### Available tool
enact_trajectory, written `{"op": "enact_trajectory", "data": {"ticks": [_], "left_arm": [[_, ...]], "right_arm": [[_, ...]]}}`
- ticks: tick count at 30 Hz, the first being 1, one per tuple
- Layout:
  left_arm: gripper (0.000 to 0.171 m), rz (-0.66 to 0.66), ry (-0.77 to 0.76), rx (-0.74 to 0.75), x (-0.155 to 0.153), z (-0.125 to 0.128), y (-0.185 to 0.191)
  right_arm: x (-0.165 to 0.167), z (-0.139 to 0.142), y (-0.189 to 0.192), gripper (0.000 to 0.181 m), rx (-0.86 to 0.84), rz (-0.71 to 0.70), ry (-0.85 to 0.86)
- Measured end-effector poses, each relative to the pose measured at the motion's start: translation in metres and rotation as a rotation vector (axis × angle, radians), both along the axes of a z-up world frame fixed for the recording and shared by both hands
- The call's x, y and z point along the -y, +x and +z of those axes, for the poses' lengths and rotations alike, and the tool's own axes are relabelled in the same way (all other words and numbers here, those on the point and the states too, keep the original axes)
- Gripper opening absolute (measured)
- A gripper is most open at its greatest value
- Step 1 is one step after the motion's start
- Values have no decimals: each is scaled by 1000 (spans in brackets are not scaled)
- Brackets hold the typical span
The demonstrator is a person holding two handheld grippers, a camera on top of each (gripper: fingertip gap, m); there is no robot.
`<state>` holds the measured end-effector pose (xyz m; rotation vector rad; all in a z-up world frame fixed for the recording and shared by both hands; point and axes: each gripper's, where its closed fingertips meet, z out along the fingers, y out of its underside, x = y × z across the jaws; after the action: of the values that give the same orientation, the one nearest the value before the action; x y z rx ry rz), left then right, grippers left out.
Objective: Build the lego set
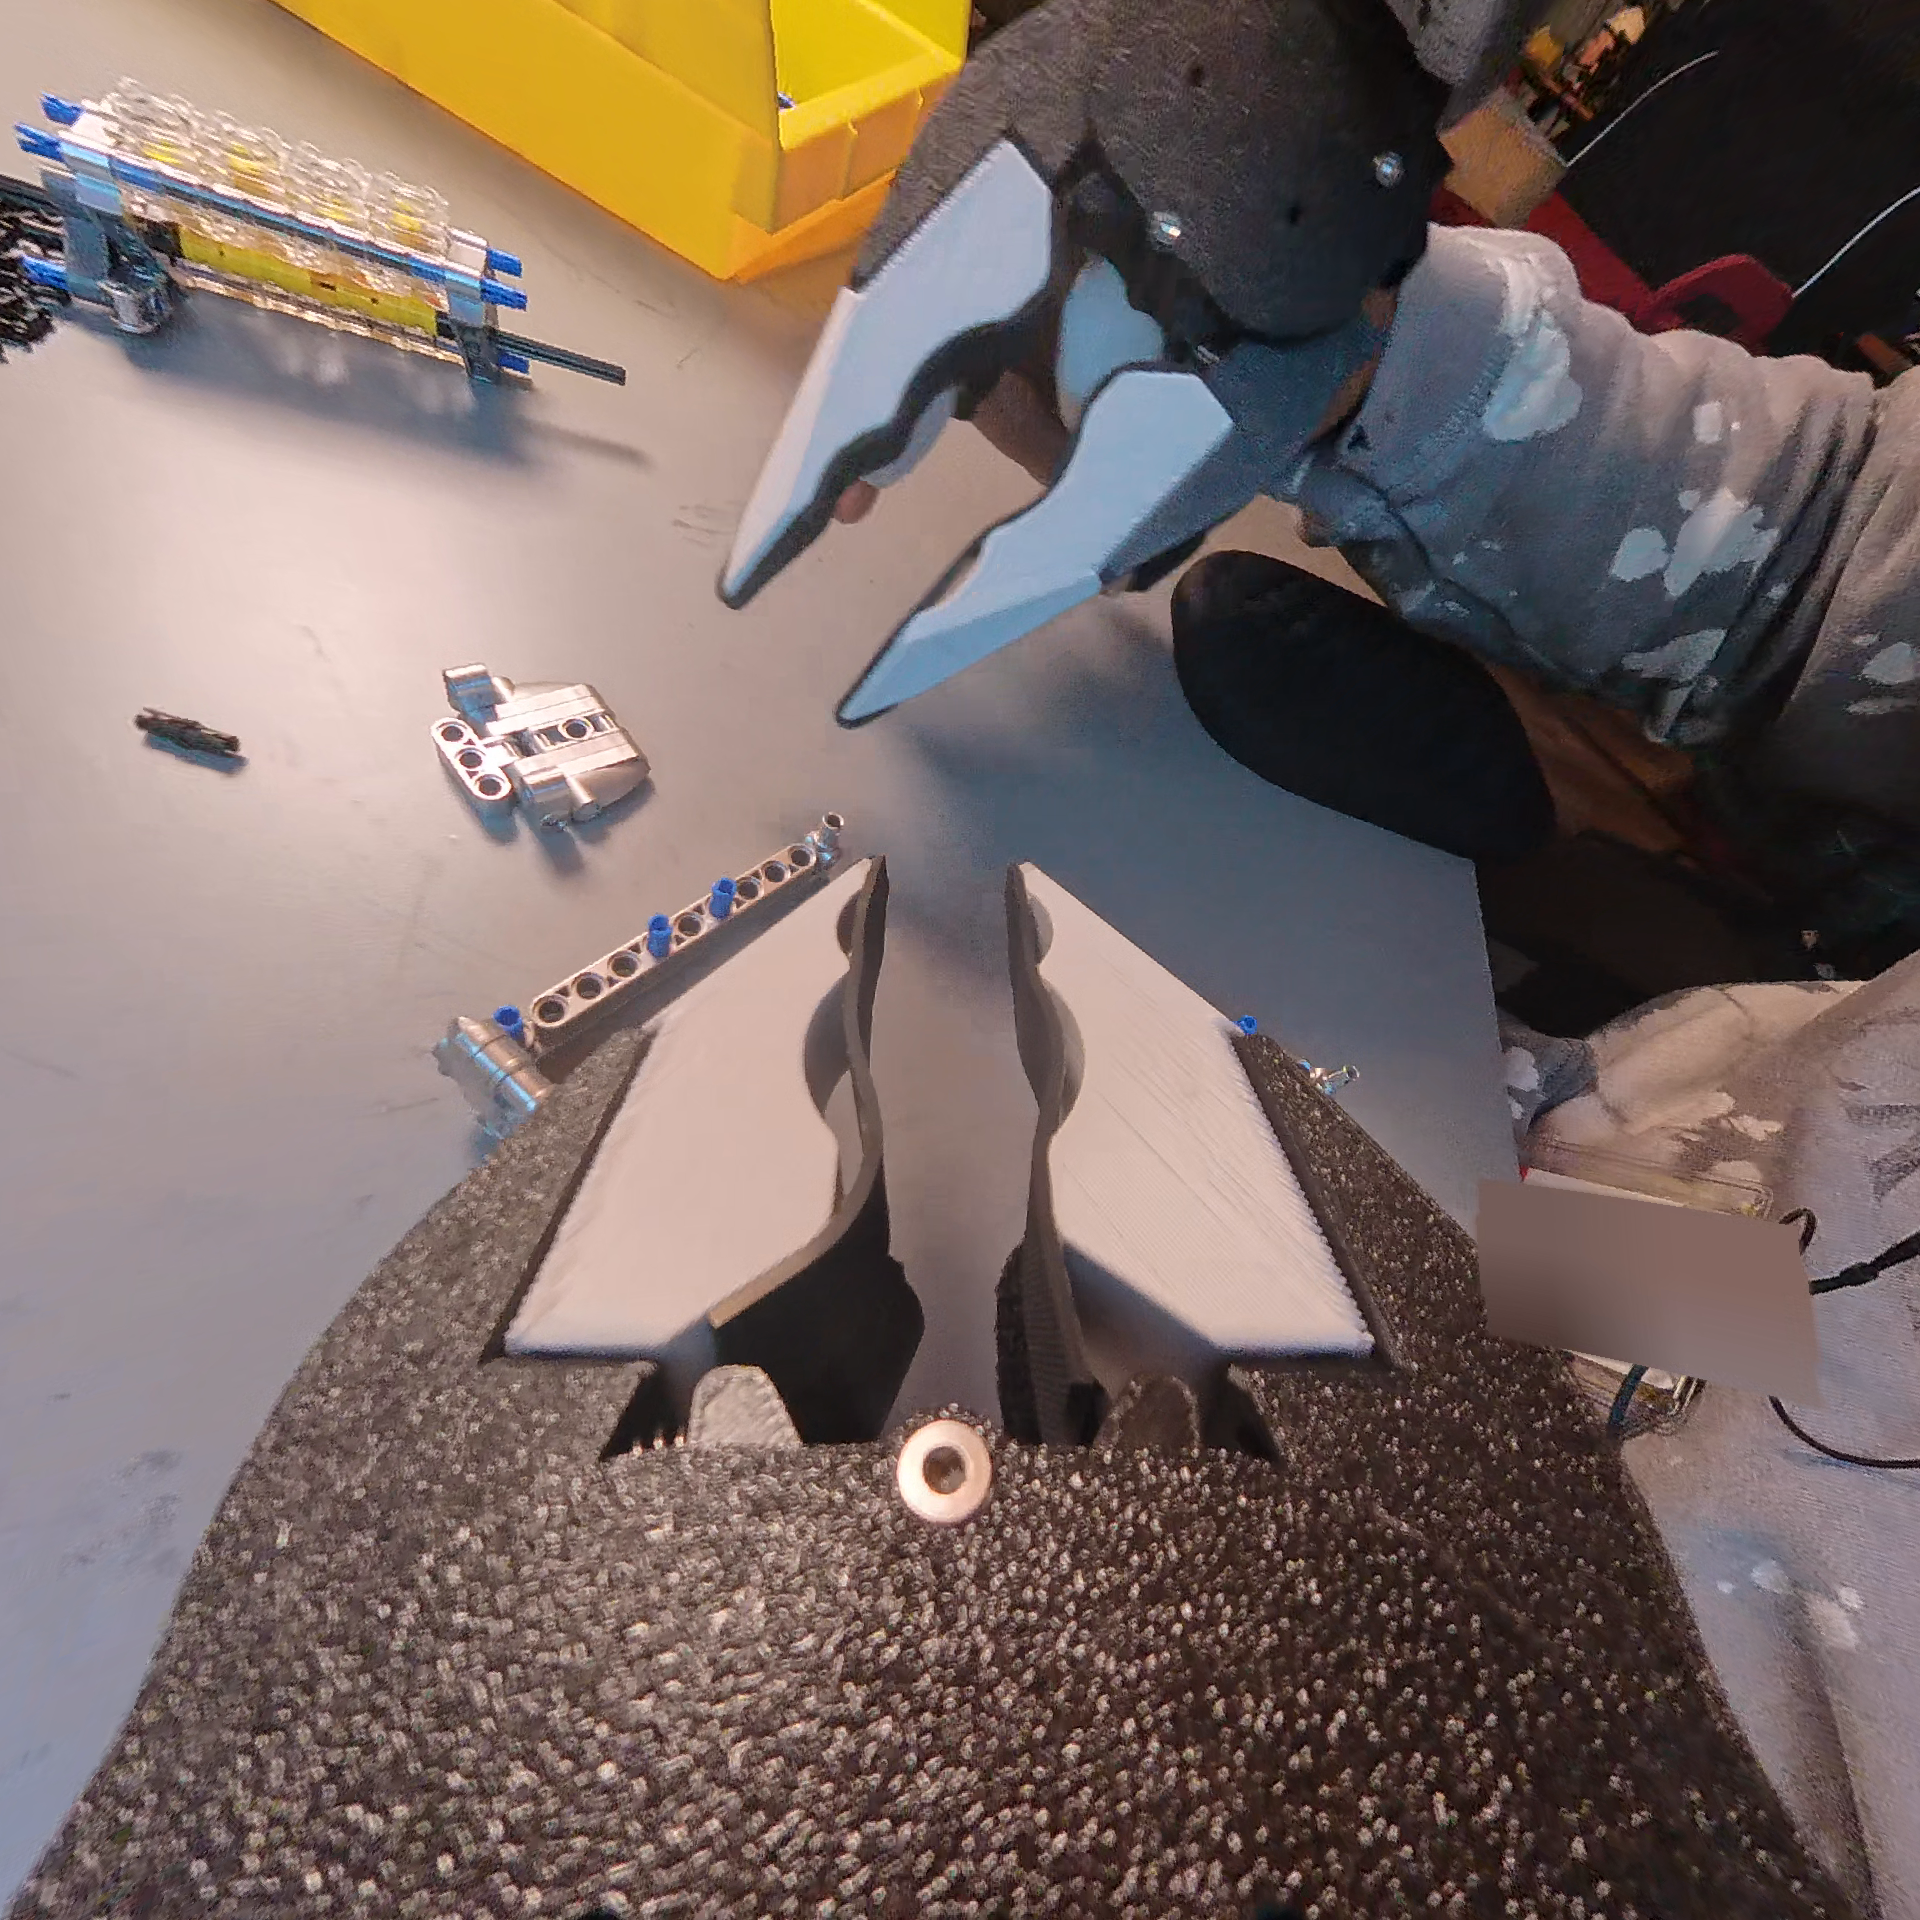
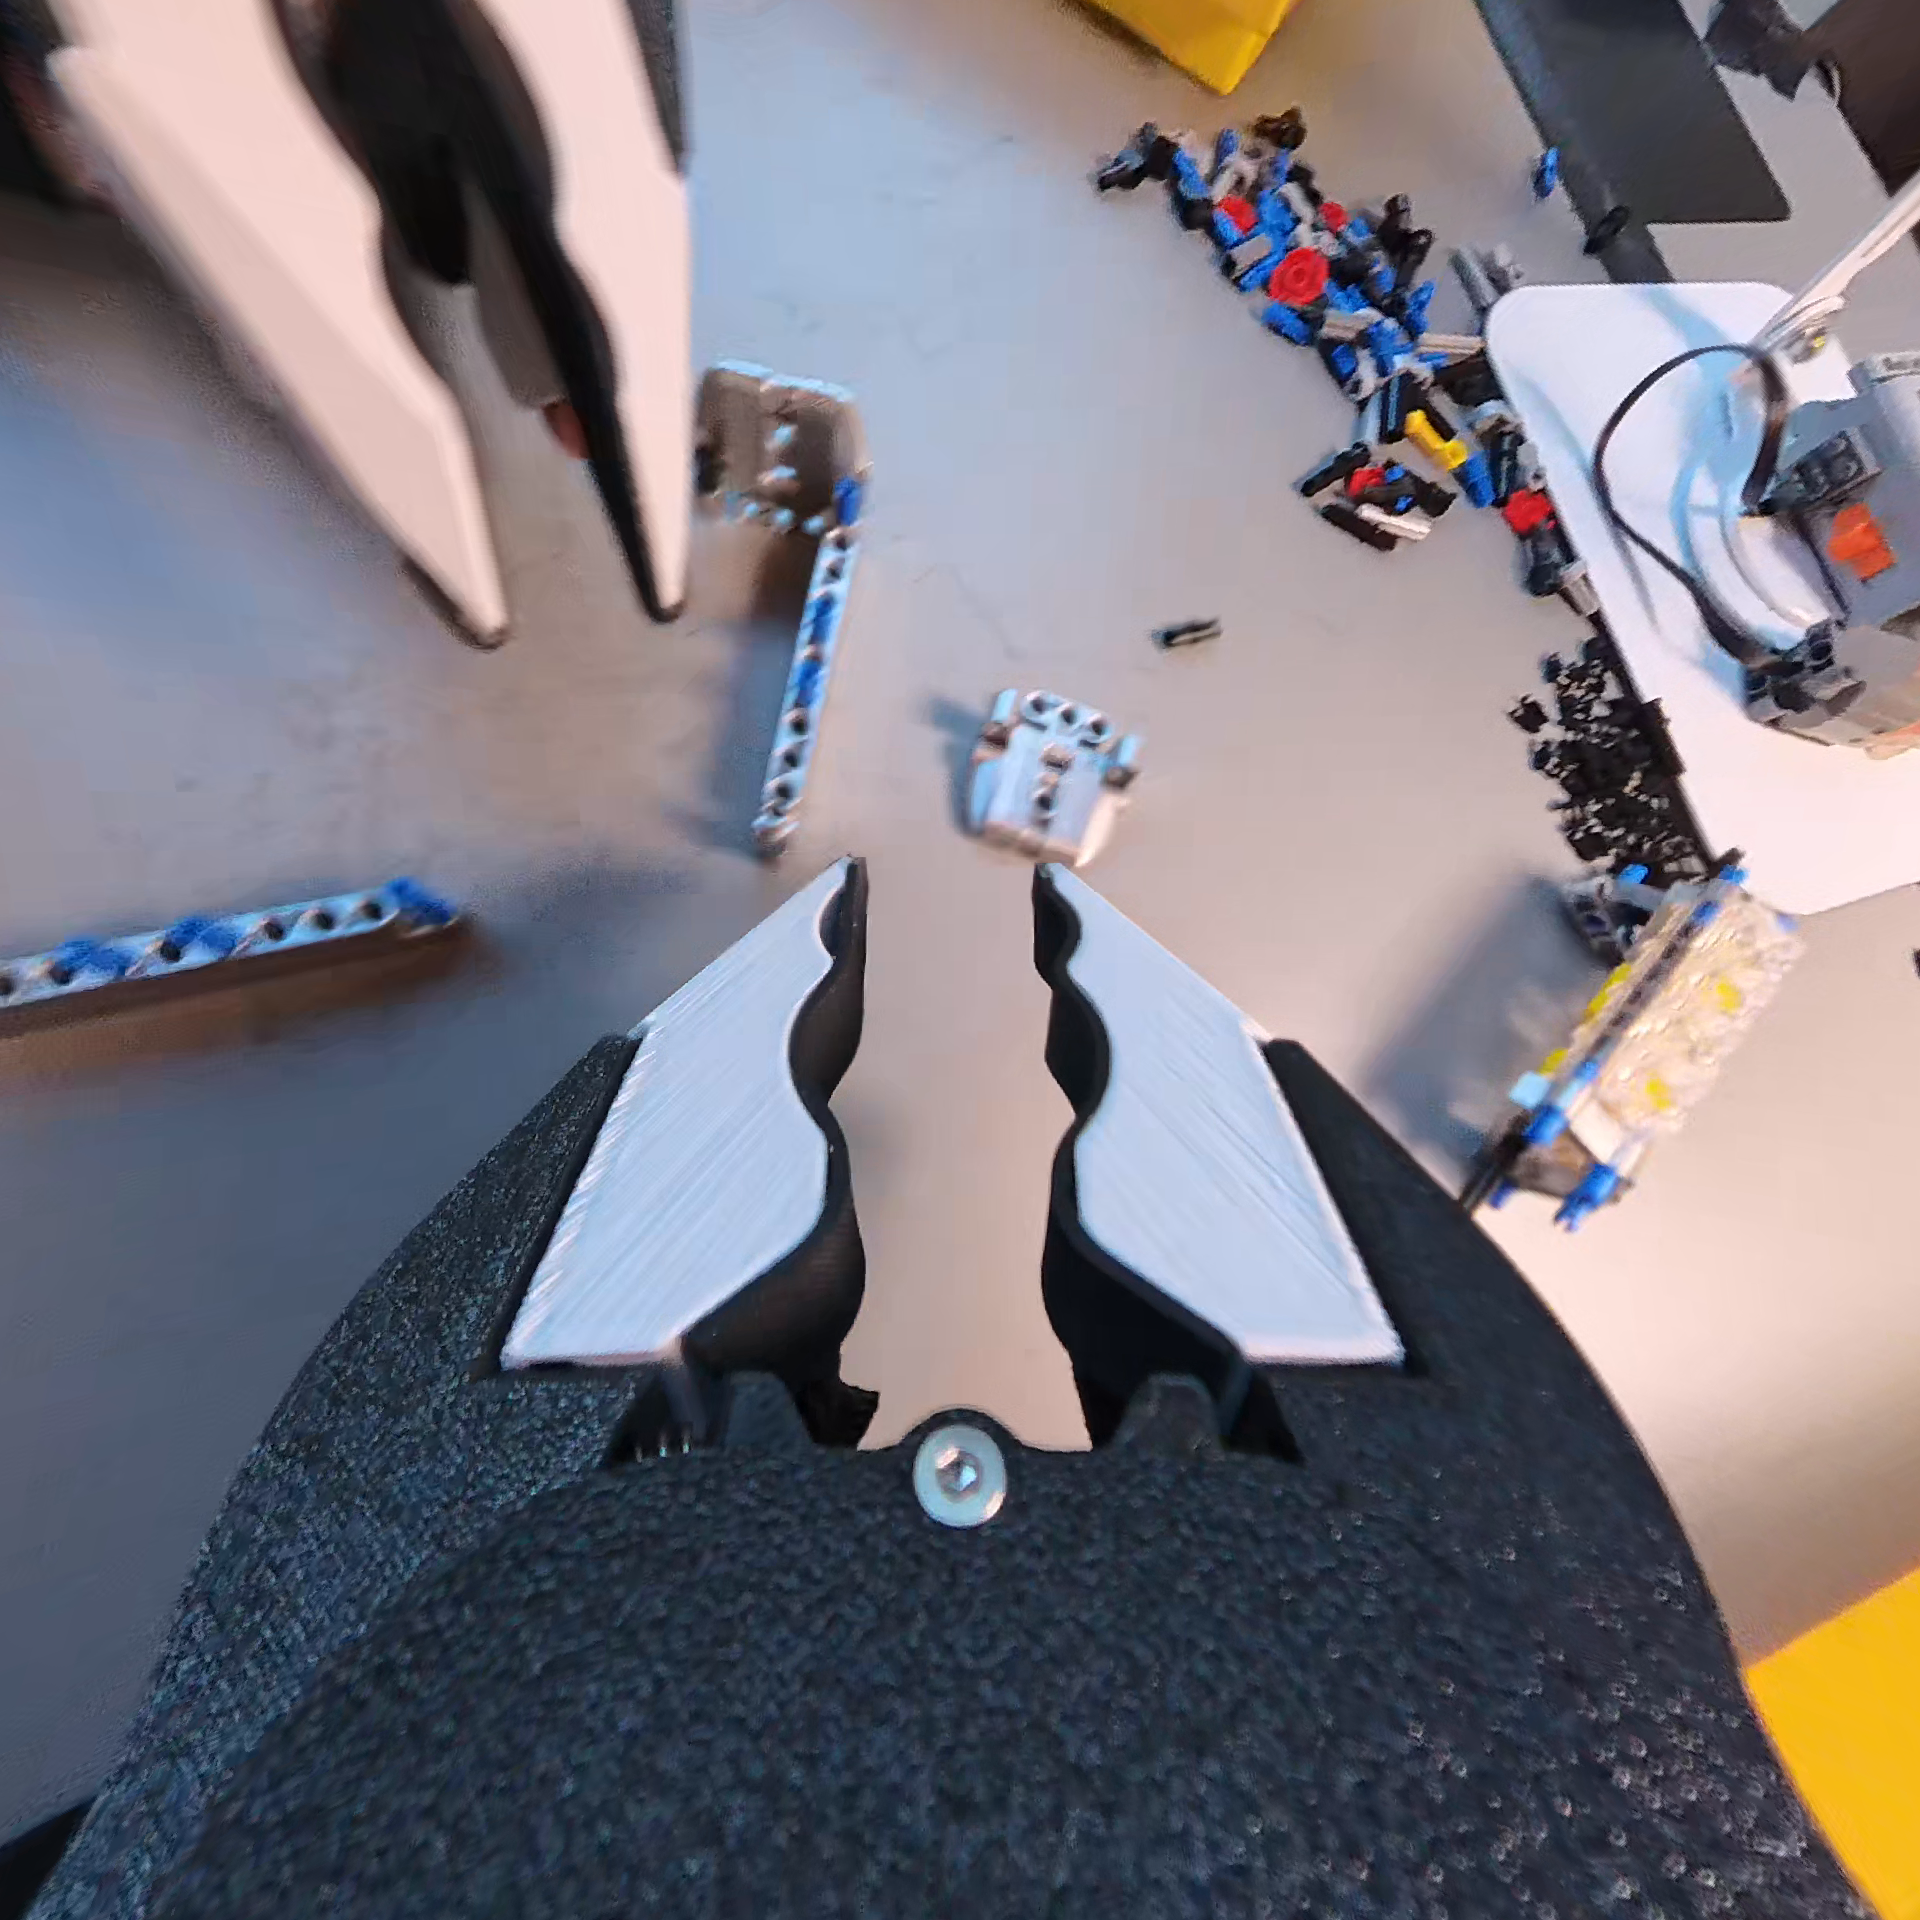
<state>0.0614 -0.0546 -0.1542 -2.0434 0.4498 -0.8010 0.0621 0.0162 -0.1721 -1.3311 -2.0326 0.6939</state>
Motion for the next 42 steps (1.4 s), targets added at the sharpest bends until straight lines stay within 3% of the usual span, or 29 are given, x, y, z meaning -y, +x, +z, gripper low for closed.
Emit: {"op": "enact_trajectory", "data": {"ticks": [7, 10, 16, 20, 25, 28, 33, 38, 42], "left_arm": [[20, 19, 41, -28, 0, 4, -9], [20, 13, 45, -29, 0, 4, -8], [20, 16, 58, -32, 1, 6, -10], [21, 55, 70, 14, -2, 14, -15], [27, 3, 9, 280, 3, 35, -6], [27, -112, -29, 387, 17, 45, 11], [13, -272, -15, 358, 39, 49, 37], [6, -242, 64, 329, 36, 53, 36], [5, -164, 224, 370, 29, 77, 20]], "right_arm": [[-29, -14, -51, 28, 90, -29, -121], [-34, -30, -54, 8, 142, -57, -148], [-28, -23, -45, 6, 80, -59, -160], [-1, 17, -30, 6, -55, 92, -65], [57, 66, -5, 6, -143, 354, 138], [84, 76, 4, 6, -125, 465, 269], [108, 81, 11, 6, -105, 556, 402], [109, 89, 8, 5, -184, 468, 319], [91, 121, 7, 32, -393, 206, -29]]}}
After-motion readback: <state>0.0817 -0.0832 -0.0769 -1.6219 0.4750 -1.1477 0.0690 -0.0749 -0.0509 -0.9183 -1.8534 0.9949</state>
